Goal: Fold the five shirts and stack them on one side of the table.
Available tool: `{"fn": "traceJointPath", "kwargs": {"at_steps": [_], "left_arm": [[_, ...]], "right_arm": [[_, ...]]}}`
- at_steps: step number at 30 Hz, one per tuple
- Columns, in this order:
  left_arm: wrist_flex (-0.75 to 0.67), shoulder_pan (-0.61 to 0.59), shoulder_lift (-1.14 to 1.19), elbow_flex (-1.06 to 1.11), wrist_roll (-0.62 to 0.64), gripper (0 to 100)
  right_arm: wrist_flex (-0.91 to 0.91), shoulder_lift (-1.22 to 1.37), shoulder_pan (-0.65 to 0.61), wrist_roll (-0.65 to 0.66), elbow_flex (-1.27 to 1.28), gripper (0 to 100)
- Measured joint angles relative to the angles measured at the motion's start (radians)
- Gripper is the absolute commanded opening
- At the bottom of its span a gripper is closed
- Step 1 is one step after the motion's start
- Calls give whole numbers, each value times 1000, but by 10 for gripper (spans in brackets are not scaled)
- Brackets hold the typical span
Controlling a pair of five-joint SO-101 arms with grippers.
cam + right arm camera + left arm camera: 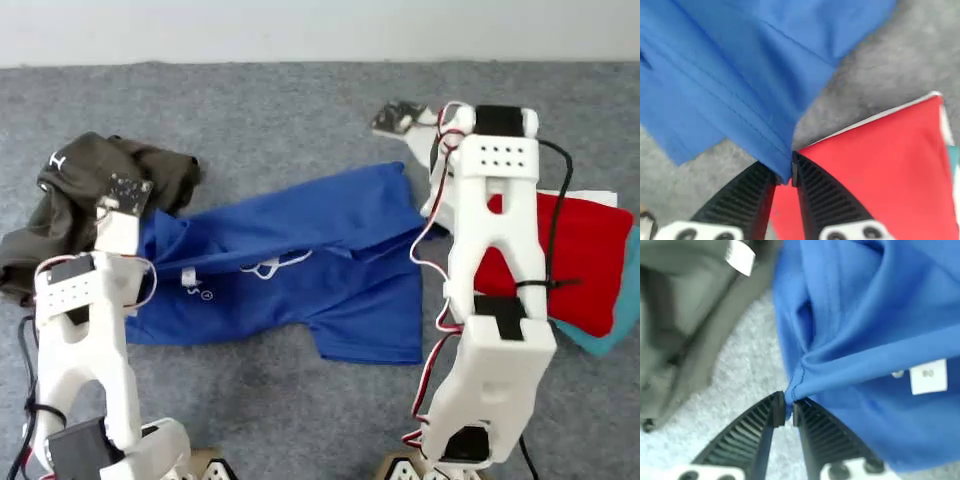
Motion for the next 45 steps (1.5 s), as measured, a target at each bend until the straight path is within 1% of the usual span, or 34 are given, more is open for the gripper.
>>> {"fn": "traceJointPath", "kwargs": {"at_steps": [5,7,10,13,16,19,24,28,32,36,41,45], "left_arm": [[0,-2,-2,49,-3,14],[0,-2,-2,52,-8,14],[6,-5,-6,57,-72,14],[68,-38,-6,38,-149,14],[130,-43,-9,-2,-169,14],[140,-49,-9,-18,-178,14],[118,-44,-9,-18,-178,14],[118,-80,-9,8,-218,14],[118,-94,-9,40,-229,14],[106,-115,-9,37,-229,14],[104,-149,-9,11,-229,15],[138,-112,-9,38,-229,15]], "right_arm": [[-3,-130,-54,58,247,9],[-34,-199,-66,71,377,9],[-140,-305,-58,74,583,9],[-227,-399,-55,77,789,9],[-299,-474,-44,77,961,9],[-348,-526,-51,77,1077,9],[-407,-546,-51,75,1165,9],[-430,-546,-51,75,1171,9],[-477,-546,-48,63,1171,9],[-542,-546,-12,14,1171,9],[-560,-546,44,-29,1171,9],[-560,-546,2,-31,1195,9]]}}
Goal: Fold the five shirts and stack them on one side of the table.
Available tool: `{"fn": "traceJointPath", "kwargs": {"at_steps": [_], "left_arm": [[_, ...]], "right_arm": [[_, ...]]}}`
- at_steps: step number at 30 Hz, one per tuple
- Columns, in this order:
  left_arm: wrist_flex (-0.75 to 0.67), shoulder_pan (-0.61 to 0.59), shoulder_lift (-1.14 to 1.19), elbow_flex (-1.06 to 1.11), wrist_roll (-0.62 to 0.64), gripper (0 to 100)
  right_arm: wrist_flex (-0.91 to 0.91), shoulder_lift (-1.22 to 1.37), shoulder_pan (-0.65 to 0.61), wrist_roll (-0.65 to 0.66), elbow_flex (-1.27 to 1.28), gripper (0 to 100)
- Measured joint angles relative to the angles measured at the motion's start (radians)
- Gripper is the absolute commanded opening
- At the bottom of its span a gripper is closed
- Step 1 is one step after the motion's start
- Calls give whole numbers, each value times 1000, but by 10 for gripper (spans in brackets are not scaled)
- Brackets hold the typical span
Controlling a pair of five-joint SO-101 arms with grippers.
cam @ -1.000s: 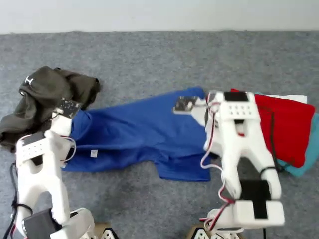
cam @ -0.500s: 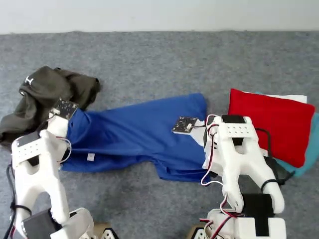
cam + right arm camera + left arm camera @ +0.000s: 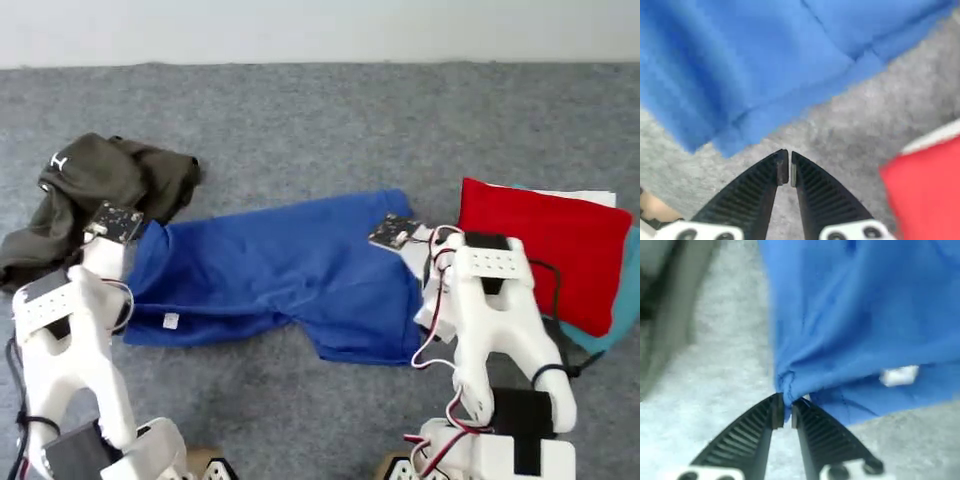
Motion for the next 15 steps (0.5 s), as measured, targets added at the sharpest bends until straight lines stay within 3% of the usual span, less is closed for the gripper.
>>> {"fn": "traceJointPath", "kwargs": {"at_steps": [3,9,15], "left_arm": [[14,46,0,32,0,21],[41,84,0,44,-5,145],[166,86,0,-34,-5,175]], "right_arm": [[-3,-2,-40,-6,3,9],[-3,-2,-41,-12,-21,9],[87,-2,-54,-184,-273,101]]}}
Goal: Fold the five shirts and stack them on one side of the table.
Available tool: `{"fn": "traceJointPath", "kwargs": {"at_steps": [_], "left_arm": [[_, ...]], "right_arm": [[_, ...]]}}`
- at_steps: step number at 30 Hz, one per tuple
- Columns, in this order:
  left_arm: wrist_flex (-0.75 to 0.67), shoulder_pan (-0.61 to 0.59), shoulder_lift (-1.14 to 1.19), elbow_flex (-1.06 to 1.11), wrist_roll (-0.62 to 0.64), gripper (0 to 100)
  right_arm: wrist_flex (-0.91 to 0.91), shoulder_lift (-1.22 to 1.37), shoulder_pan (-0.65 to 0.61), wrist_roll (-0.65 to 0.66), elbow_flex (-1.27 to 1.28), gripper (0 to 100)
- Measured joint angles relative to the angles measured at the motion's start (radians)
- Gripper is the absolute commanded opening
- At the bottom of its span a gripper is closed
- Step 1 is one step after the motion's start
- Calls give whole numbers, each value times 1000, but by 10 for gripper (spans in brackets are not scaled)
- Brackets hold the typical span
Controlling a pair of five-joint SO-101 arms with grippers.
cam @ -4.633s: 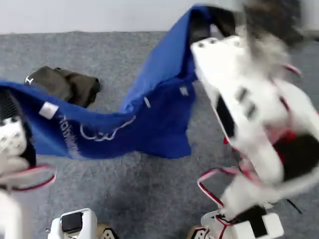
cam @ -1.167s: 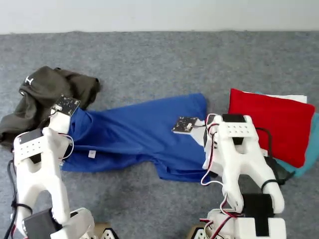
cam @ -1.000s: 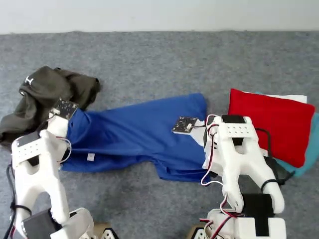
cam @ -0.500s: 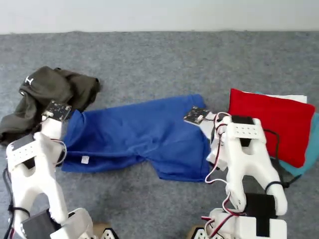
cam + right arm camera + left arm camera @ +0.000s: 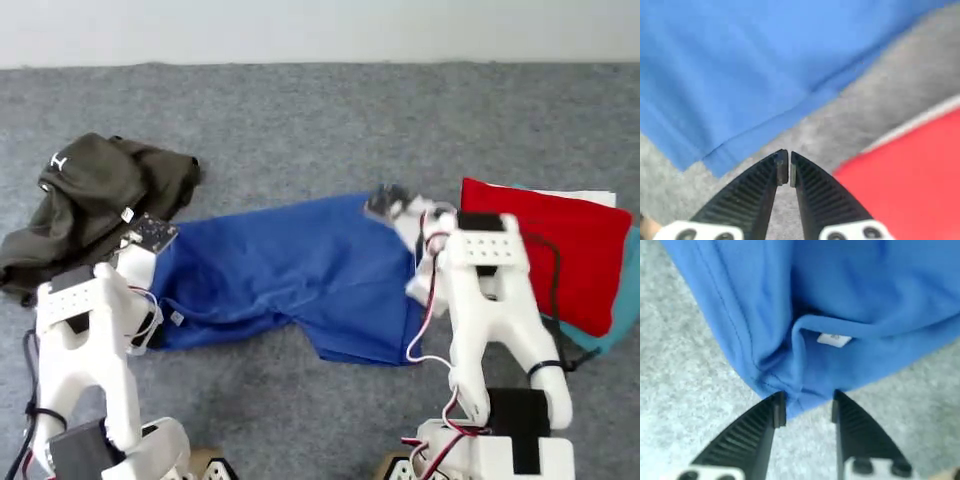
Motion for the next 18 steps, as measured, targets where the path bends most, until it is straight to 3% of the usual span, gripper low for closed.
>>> {"fn": "traceJointPath", "kwargs": {"at_steps": [3,6,12,15,18], "left_arm": [[129,0,-14,-97,31,181],[250,0,-57,-221,95,175],[445,46,-215,-565,232,137],[456,183,-242,-680,364,116],[344,311,-198,-658,549,103]], "right_arm": [[58,11,-68,-89,-137,101],[106,86,-133,-181,-270,10],[126,374,-169,-361,-583,10],[118,560,-181,-450,-755,10],[94,758,-180,-516,-927,10]]}}
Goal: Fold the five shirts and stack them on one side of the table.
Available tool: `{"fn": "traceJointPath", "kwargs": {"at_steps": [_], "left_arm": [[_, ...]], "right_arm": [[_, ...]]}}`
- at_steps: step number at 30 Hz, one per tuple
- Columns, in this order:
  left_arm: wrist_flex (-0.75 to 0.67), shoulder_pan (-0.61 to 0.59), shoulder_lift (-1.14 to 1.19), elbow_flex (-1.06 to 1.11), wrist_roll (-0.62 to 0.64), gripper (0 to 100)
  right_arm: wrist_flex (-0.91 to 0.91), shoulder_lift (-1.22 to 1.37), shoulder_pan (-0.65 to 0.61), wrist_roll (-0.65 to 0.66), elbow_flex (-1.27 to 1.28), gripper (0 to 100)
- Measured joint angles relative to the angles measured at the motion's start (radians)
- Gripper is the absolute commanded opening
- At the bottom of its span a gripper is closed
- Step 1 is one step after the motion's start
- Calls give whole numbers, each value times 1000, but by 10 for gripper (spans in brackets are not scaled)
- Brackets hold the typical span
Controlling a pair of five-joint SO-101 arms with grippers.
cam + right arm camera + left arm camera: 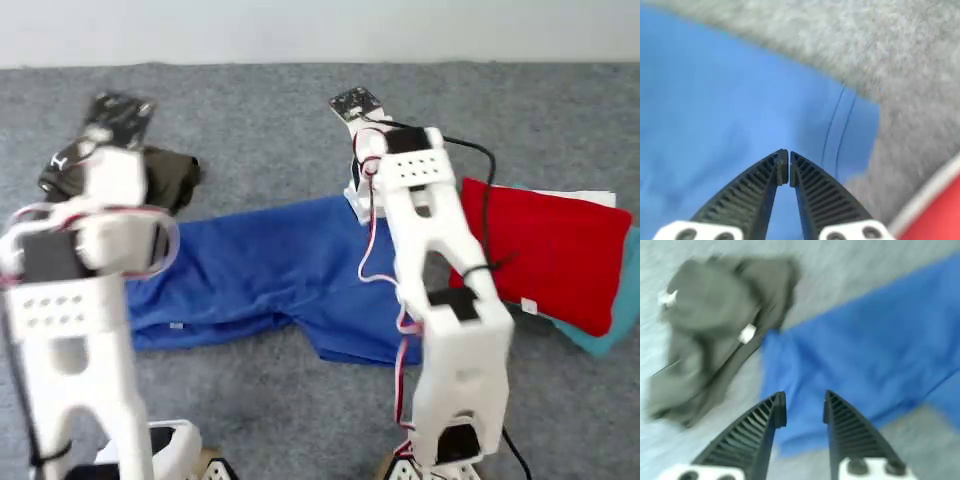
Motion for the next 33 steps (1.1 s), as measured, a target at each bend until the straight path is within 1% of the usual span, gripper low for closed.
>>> {"fn": "traceJointPath", "kwargs": {"at_steps": [1,3,5,7,8,10,11,13,15,19,22,27,30,33], "left_arm": [[-60,15,34,29,57,94],[-209,9,130,107,144,70],[-373,-14,256,178,209,61],[-528,-44,399,193,255,58],[-586,-66,466,193,270,58],[-637,-98,609,173,287,44],[-637,-109,675,158,287,28],[-591,-133,767,98,292,15],[-531,-155,786,49,293,15],[-499,-216,796,32,293,15],[-493,-276,796,40,293,15],[-493,-390,796,41,298,15],[-493,-402,796,41,298,15],[-470,-353,755,41,298,15]], "right_arm": [[-2,68,3,-9,-58,10],[-2,195,5,-18,-173,10],[12,307,3,-25,-288,10],[41,394,3,-26,-411,10],[58,434,6,-26,-473,10],[106,505,14,-26,-588,10],[130,537,20,-26,-641,9],[180,594,32,-26,-746,9],[224,640,49,-28,-835,9],[307,709,95,-29,-965,9],[353,726,126,-29,-1007,9],[365,729,140,-29,-1011,9],[370,729,140,-18,-1020,9],[377,730,127,32,-1060,9]]}}
